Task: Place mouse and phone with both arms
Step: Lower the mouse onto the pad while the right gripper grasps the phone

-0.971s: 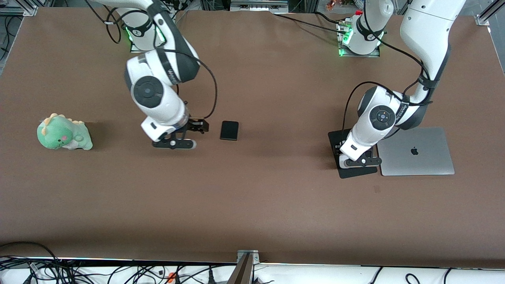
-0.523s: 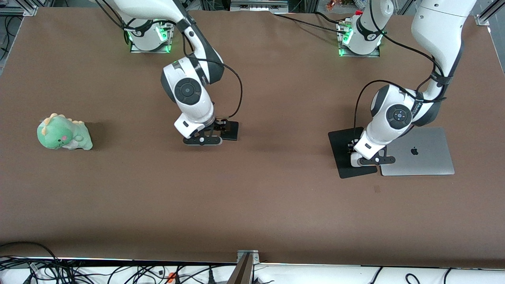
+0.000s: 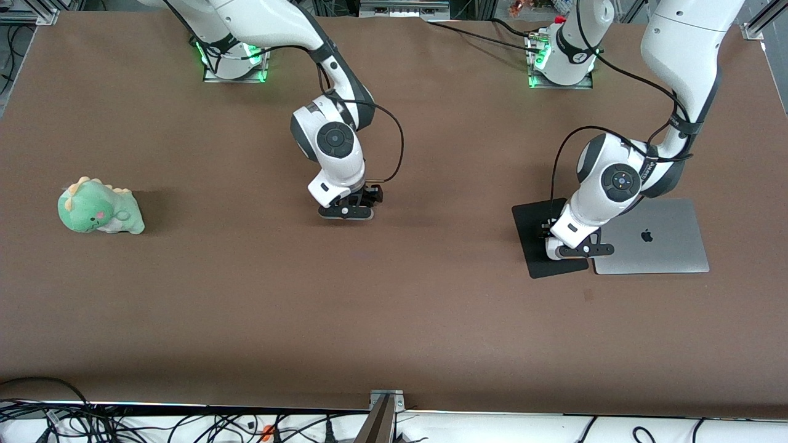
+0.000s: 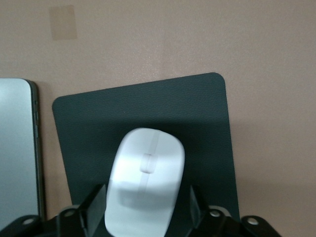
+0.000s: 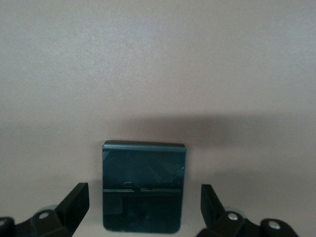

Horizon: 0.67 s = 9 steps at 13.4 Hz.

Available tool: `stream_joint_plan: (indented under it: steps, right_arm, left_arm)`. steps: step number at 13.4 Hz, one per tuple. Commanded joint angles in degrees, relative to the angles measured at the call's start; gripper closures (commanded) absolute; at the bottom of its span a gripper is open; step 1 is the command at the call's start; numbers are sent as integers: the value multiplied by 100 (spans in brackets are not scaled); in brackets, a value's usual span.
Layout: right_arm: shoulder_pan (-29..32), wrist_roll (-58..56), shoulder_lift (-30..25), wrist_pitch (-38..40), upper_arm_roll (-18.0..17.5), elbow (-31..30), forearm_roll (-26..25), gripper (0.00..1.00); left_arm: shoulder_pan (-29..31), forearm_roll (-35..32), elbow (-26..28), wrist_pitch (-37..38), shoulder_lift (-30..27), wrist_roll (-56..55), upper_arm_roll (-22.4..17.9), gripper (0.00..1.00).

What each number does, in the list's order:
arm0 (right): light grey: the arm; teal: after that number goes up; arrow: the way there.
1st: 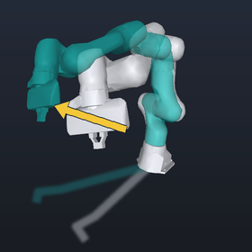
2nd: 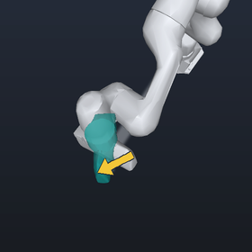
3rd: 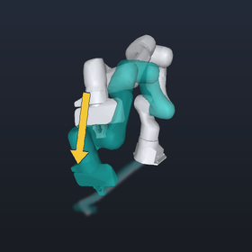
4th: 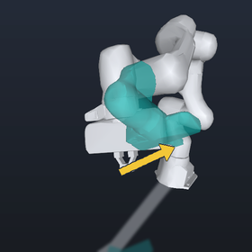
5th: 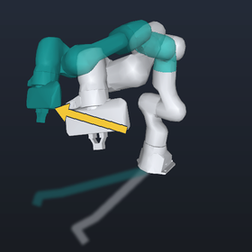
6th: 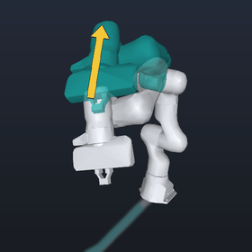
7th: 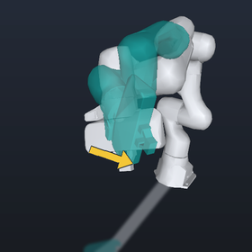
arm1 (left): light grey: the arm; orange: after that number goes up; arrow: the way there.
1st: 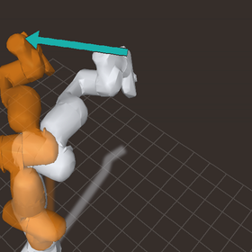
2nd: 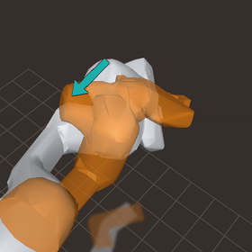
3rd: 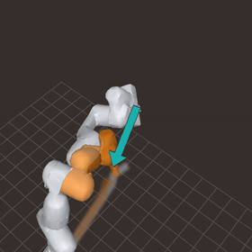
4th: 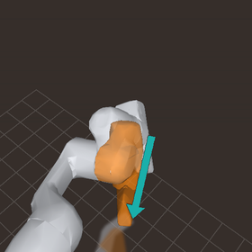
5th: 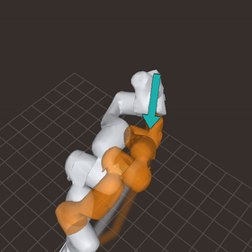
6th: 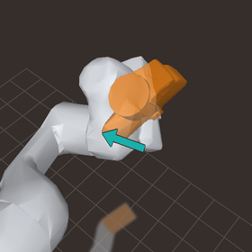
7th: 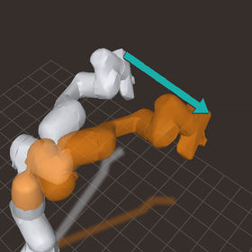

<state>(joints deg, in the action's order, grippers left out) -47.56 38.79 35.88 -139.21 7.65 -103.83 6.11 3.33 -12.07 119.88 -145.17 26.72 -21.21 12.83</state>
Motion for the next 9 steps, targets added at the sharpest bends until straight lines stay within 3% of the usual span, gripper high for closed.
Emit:
stream_joint_plan:
  steps: [1,7,9]
  right_arm:
    - [-87,198,147,-290,70,-6,66,0]
    - [-113,304,314,-467,70,-6,66,0]
    - [-122,313,315,-467,70,-6,66,14]
  left_arm:
    - [72,-121,-17,-64,26,-41,53,0]
    - [89,-68,-17,59,-455,-76,71,0]
    - [89,-59,-17,339,-815,-76,97,0]
